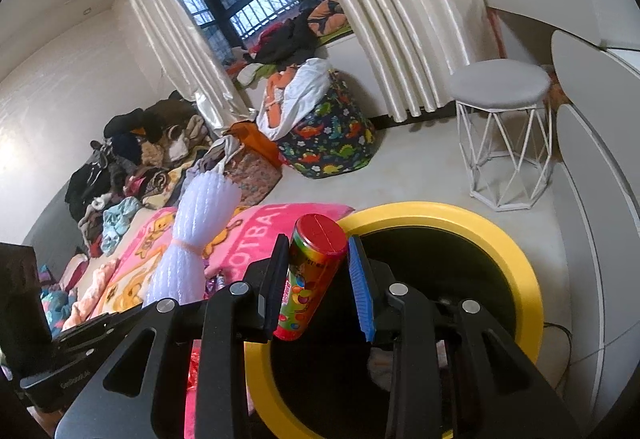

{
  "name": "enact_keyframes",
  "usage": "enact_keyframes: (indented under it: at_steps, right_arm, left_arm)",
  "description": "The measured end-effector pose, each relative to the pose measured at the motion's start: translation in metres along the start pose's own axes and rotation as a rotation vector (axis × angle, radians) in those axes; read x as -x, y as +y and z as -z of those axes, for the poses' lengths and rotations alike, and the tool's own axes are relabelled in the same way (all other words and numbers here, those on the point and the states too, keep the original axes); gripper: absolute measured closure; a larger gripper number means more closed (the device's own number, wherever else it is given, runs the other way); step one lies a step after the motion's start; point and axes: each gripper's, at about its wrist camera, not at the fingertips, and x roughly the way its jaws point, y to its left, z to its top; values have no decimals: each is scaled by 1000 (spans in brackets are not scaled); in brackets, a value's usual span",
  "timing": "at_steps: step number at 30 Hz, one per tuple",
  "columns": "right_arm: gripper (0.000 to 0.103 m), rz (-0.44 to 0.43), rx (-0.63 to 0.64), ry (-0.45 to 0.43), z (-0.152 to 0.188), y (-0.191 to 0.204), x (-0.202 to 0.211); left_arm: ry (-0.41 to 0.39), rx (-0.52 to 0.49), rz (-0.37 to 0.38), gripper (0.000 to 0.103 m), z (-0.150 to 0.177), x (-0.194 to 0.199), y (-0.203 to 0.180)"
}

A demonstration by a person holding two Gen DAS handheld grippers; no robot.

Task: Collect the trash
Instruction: 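Carry the foam net and red can over the yellow bin and release both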

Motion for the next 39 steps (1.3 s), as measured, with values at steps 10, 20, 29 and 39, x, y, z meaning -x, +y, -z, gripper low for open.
enact_keyframes:
  at_steps: [10, 20, 29, 39]
  right_arm:
    - [74, 52, -33, -6, 2, -20, 2]
    - [74, 104, -63, 3, 9, -40, 0]
    - [74, 138, -95, 21, 11, -53, -3]
    - [64, 139, -135, 68, 13, -64, -10]
  left_arm:
    - [32, -28, 23, 86, 3, -15, -15]
    - [72, -47, 40, 86, 8, -33, -26]
    - [101, -54, 49, 86, 11, -45, -32]
    - [166, -29, 41, 72, 18, -66, -28]
